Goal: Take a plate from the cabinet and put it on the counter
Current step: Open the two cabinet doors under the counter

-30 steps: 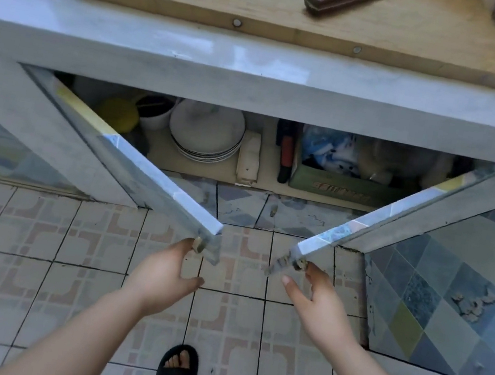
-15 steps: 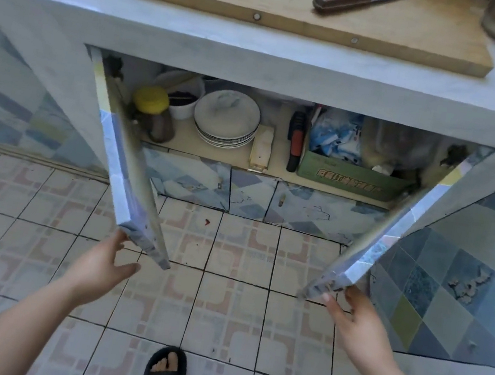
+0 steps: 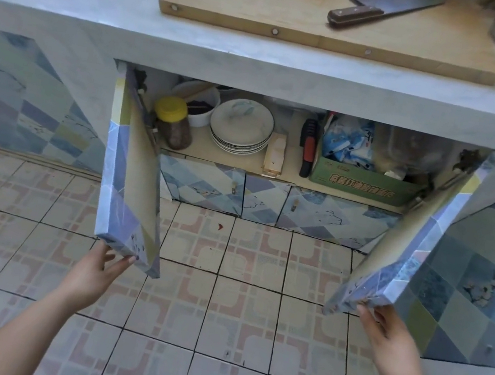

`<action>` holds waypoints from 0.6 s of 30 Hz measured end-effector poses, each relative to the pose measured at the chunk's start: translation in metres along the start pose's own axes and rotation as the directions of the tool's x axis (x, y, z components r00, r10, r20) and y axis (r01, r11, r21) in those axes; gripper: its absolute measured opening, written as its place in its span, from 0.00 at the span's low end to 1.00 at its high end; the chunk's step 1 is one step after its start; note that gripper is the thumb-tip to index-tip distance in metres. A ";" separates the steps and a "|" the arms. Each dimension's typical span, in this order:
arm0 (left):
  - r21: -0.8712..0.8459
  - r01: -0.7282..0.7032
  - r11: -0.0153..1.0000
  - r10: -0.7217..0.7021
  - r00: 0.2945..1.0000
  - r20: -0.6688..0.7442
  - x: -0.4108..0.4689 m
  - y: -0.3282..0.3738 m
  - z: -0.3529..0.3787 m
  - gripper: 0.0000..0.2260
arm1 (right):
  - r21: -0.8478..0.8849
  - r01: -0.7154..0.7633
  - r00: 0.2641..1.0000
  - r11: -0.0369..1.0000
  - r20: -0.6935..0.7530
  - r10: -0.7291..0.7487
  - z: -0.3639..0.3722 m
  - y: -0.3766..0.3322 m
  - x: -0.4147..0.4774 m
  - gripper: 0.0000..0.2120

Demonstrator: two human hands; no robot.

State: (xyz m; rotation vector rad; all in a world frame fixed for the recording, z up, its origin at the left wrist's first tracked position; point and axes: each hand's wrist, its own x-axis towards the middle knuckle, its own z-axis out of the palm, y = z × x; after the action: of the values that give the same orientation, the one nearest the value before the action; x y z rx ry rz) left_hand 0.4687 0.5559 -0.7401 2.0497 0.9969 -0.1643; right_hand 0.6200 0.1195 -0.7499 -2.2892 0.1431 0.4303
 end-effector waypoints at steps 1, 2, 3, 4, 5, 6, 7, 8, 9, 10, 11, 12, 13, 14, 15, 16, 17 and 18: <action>-0.009 -0.005 1.000 0.005 1.000 0.004 0.000 -0.001 -0.001 0.21 | 0.008 -0.008 1.000 1.000 0.001 0.008 0.000 0.001 0.000 0.15; -0.021 -0.009 1.000 0.009 1.000 0.008 -0.001 -0.002 -0.002 0.20 | 0.021 -0.016 1.000 1.000 0.005 0.015 0.000 0.001 -0.001 0.16; -0.029 -0.011 1.000 0.012 1.000 0.008 -0.001 -0.004 -0.004 0.19 | 0.031 -0.024 1.000 0.999 0.011 0.024 0.001 0.001 -0.001 0.16; -0.027 -0.012 1.000 0.012 1.000 0.005 -0.001 -0.005 -0.005 0.19 | 0.035 -0.031 0.999 0.999 0.014 0.030 0.001 0.001 -0.002 0.17; -0.015 -0.008 1.000 0.008 1.000 -0.004 -0.001 -0.007 -0.007 0.18 | 0.030 -0.035 0.999 0.999 0.011 0.035 0.003 0.001 -0.003 0.20; 0.006 -0.001 1.000 0.001 1.000 -0.017 -0.001 -0.009 -0.009 0.18 | 0.015 -0.038 0.999 0.999 -0.001 0.038 0.004 0.001 -0.005 0.23; 0.039 0.008 0.999 -0.006 0.999 -0.034 -0.001 -0.011 -0.011 0.19 | -0.003 -0.039 0.999 0.999 -0.023 0.039 0.007 0.000 -0.008 0.27; 0.082 0.013 0.997 -0.009 0.999 -0.050 -0.002 -0.012 -0.013 0.19 | -0.011 -0.035 0.998 0.999 -0.053 0.034 0.009 -0.001 -0.014 0.31; 0.130 0.022 0.991 -0.014 0.998 -0.064 -0.005 -0.014 -0.015 0.21 | -0.010 -0.031 0.996 0.999 -0.083 0.030 0.011 -0.003 -0.021 0.35; 0.179 0.045 0.983 -0.032 0.997 -0.073 -0.009 -0.016 -0.015 0.24 | -0.011 -0.039 0.994 0.999 -0.106 0.038 0.015 -0.004 -0.029 0.38; 0.229 0.085 0.970 -0.069 0.994 -0.080 -0.015 -0.020 -0.013 0.28 | -0.020 -0.061 0.991 0.998 -0.119 0.059 0.019 -0.004 -0.038 0.40; 0.273 0.133 0.953 -0.116 0.990 -0.078 -0.023 -0.024 -0.008 0.32 | -0.031 -0.097 0.988 0.995 -0.120 0.093 0.025 -0.004 -0.047 0.42; 0.304 0.174 0.937 -0.162 0.985 -0.063 -0.031 -0.028 0.001 0.34 | -0.041 -0.143 0.985 0.989 -0.108 0.138 0.032 -0.004 -0.057 0.42; 0.320 0.199 0.926 -0.198 0.980 -0.034 -0.041 -0.029 0.011 0.35 | -0.047 -0.189 0.979 0.981 -0.084 0.185 0.040 -0.005 -0.067 0.42; 0.326 0.207 0.923 -0.220 0.975 0.005 -0.049 -0.029 0.022 0.35 | -0.057 -0.219 0.975 0.974 -0.053 0.216 0.048 -0.008 -0.076 0.40; 0.329 0.199 0.923 -0.226 0.973 0.045 -0.055 -0.025 0.033 0.35 | -0.077 -0.218 0.976 0.973 -0.016 0.218 0.055 -0.010 -0.083 0.38; 0.333 0.179 0.926 -0.216 0.973 0.079 -0.060 -0.020 0.042 0.34 | -0.111 -0.184 0.982 0.977 0.023 0.187 0.062 -0.014 -0.089 0.35; 0.333 0.147 0.931 -0.191 0.976 0.102 -0.063 -0.013 0.050 0.34 | -0.147 -0.120 0.989 0.982 0.062 0.131 0.067 -0.018 -0.093 0.34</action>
State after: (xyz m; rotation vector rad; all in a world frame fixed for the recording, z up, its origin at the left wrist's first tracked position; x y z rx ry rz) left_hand 0.4285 0.4865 -0.7535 2.2081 1.1212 -0.5835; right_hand 0.5202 0.1777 -0.7472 -2.4102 0.2284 0.6044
